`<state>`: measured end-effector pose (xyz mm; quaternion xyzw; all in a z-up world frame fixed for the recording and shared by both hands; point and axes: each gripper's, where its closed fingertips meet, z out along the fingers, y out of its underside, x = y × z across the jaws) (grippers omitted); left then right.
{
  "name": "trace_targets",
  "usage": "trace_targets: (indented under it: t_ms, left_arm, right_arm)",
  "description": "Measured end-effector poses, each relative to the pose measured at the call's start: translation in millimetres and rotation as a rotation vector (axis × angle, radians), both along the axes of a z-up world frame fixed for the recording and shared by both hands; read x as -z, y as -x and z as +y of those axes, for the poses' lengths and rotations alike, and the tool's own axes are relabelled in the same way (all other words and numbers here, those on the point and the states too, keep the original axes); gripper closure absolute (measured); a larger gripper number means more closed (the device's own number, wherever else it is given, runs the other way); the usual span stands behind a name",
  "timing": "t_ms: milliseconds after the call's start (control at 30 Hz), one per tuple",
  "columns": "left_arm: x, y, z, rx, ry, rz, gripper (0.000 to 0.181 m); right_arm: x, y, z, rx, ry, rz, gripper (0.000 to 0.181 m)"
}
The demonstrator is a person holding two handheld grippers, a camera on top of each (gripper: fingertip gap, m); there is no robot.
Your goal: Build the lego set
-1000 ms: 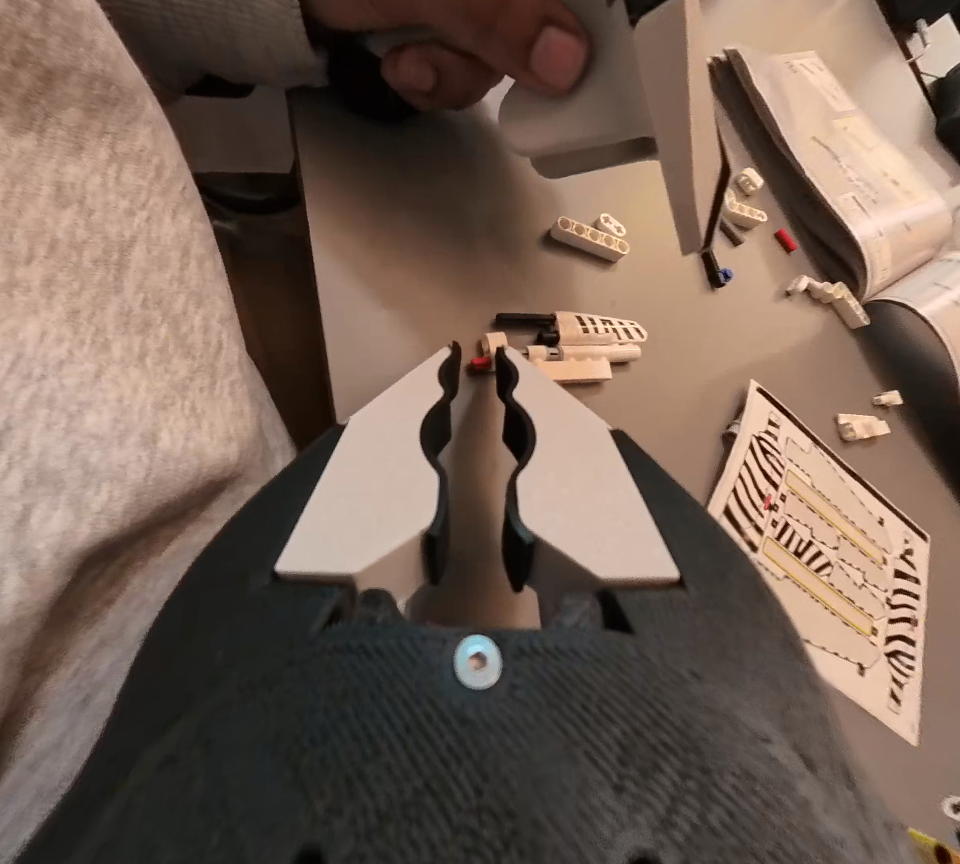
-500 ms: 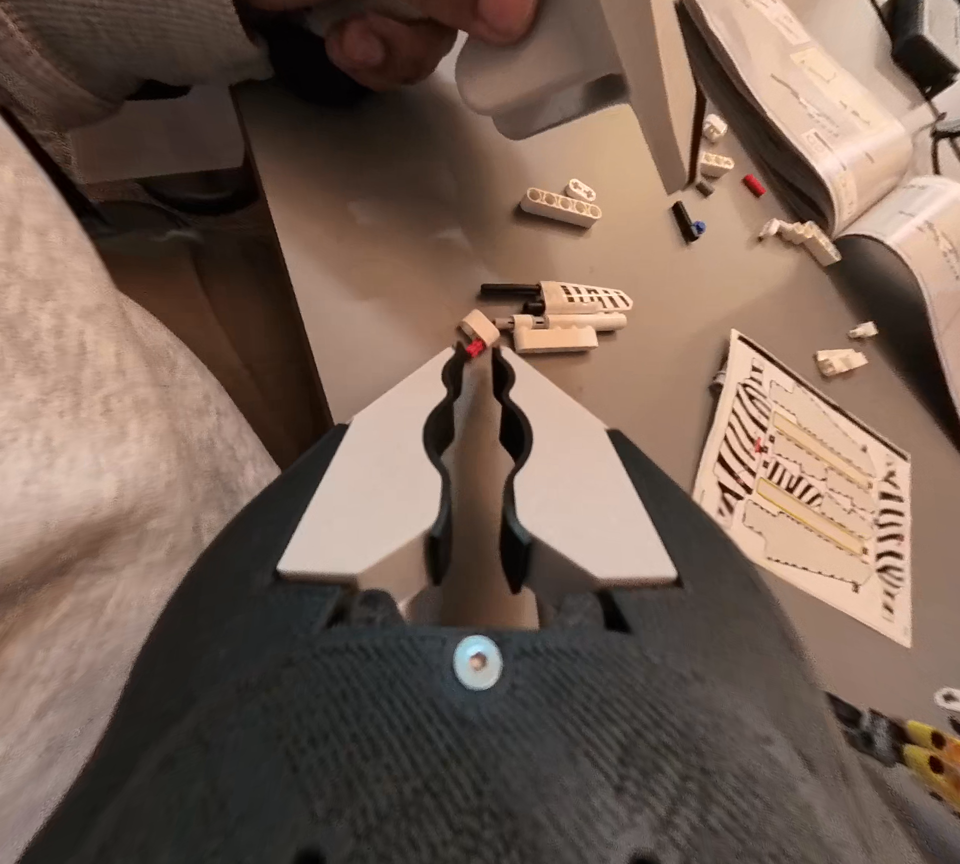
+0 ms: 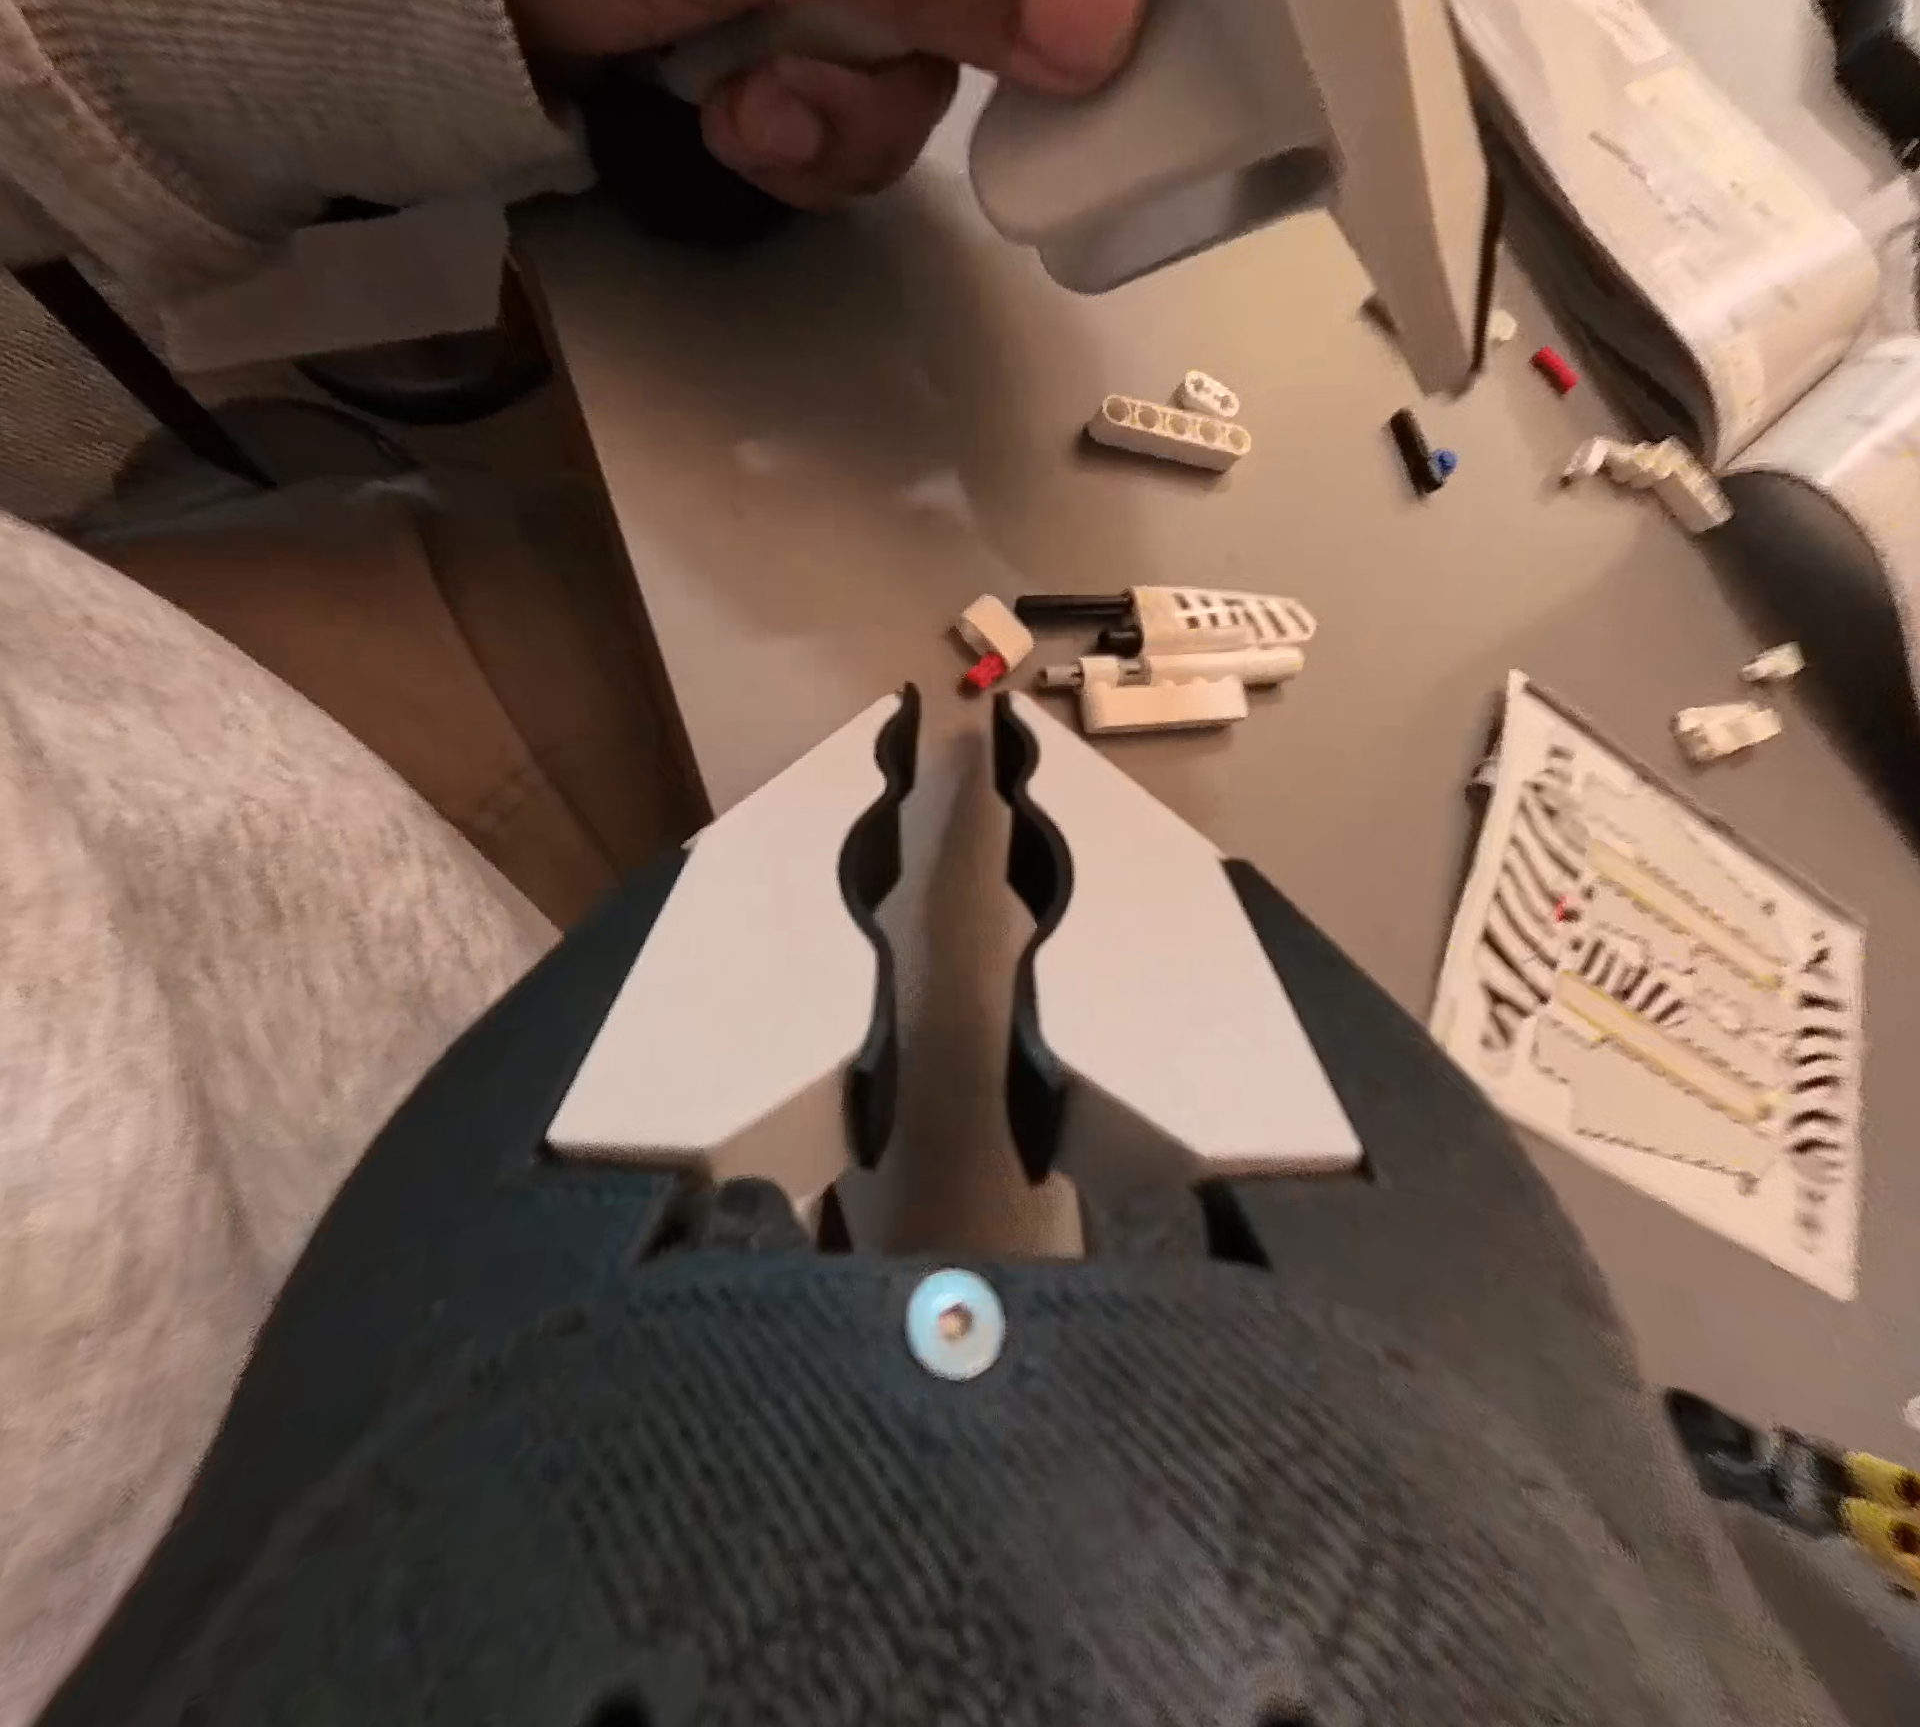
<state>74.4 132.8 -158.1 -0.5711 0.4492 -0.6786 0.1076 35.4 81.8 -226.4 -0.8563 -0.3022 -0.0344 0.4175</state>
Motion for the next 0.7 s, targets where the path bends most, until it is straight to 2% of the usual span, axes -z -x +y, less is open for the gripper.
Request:
trace_targets:
  t_ms: [100,167,233,333,433,567,700]
  left_arm:
    - [-1.4,0.4,0.4,0.002,0.016,-0.009,0.181]
    - [-1.6,0.5,0.8,0.004,0.024,-0.010,0.181]
    - [-2.5,0.9,1.2,0.003,0.030,-0.016,0.181]
    - [-4.0,1.5,2.0,0.004,0.044,-0.026,0.181]
    - [-5.0,1.9,2.5,0.008,0.062,-0.032,0.181]
    - [-6.7,2.7,3.8,0.009,0.081,-0.044,0.181]
    - [-8.4,3.4,4.2,0.013,0.095,-0.056,0.181]
  right_arm:
    - [-3.7,2.8,5.5,-0.105,-0.069,-0.103,0.162]
    - [-4.1,11.3,5.4,-0.212,-0.064,-0.058,0.169]
    - [-12.3,14.4,7.3,-0.281,-0.046,0.033,0.168]
    - [-23.9,9.0,12.0,-0.373,0.007,0.059,0.162]
    - [-18.3,6.5,9.3,-0.473,0.146,0.020,0.157]
    - [-4.7,3.8,3.6,-0.540,0.313,-0.026,0.155]
    - [3.3,-0.3,4.9,-0.551,0.357,-0.067,0.154]
